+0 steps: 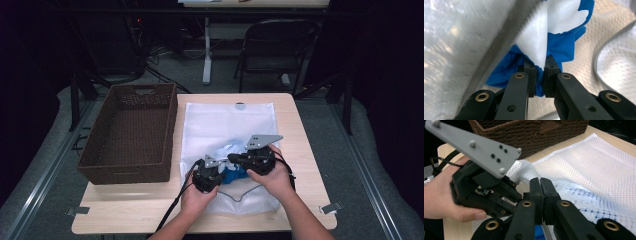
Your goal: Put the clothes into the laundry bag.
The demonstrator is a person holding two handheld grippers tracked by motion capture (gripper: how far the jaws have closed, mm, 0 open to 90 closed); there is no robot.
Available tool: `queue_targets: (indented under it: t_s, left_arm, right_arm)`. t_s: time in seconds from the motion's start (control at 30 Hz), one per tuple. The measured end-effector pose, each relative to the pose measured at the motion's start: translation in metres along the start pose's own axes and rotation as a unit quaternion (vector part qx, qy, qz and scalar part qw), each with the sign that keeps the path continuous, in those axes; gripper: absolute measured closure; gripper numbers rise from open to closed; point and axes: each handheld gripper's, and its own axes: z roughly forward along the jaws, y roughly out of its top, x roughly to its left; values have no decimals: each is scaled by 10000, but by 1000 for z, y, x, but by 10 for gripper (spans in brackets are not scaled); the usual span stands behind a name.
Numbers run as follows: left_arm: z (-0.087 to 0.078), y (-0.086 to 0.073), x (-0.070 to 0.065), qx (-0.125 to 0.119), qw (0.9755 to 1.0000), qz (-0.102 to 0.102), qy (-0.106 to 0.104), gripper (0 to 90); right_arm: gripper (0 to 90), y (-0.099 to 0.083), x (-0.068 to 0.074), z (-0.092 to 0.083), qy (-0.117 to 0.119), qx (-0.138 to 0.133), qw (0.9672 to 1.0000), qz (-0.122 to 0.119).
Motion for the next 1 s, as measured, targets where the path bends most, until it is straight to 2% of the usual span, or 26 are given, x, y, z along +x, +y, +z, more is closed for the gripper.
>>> queue_targets:
  t_s: [0.53,0.87,1.0]
  left_arm:
    - [0,13,7,-236,9993,-299,40,848]
    - [-2,25,9,-372,9989,-240,157,848]
    - [-3,30,11,-521,9979,-333,188,848]
  right_arm:
    - [890,3,4,-2,75,-58,9999,-37]
    - [890,6,8,-5,114,-113,9999,-65]
    - [890,6,8,-5,118,-113,9998,-65]
